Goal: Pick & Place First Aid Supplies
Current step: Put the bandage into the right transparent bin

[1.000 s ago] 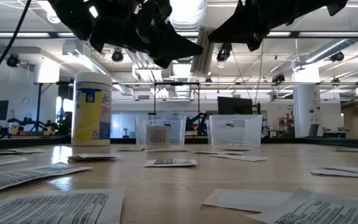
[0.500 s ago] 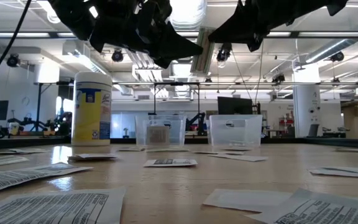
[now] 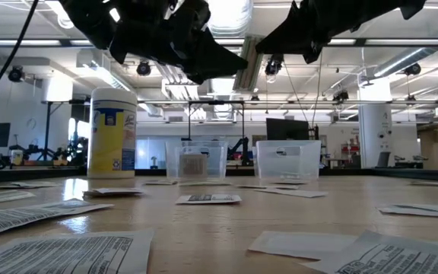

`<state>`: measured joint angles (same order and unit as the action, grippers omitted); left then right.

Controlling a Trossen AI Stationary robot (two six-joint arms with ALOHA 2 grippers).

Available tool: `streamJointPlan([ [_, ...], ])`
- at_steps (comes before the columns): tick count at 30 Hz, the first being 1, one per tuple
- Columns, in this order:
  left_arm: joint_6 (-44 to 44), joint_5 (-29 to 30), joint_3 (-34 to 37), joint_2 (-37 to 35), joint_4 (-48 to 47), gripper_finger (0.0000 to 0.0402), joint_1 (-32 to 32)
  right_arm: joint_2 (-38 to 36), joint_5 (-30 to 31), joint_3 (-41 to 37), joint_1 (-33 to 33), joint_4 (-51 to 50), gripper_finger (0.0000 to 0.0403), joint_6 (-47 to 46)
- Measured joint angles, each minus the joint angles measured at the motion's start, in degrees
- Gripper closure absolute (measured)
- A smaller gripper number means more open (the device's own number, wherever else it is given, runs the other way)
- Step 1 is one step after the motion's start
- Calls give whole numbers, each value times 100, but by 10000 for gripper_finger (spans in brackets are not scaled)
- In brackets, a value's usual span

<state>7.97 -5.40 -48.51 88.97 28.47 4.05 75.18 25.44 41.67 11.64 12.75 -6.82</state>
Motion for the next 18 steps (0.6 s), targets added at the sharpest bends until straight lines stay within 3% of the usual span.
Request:
streamJointPlan([
  [6, 0, 588, -2, -323, -864, 233, -2, -23, 169, 0, -162, -305, 395, 5],
  [18, -321, 762, -4, -1466, -2616, 234, -2, -205, 319, 95, -1402, -1127, 395, 298],
])
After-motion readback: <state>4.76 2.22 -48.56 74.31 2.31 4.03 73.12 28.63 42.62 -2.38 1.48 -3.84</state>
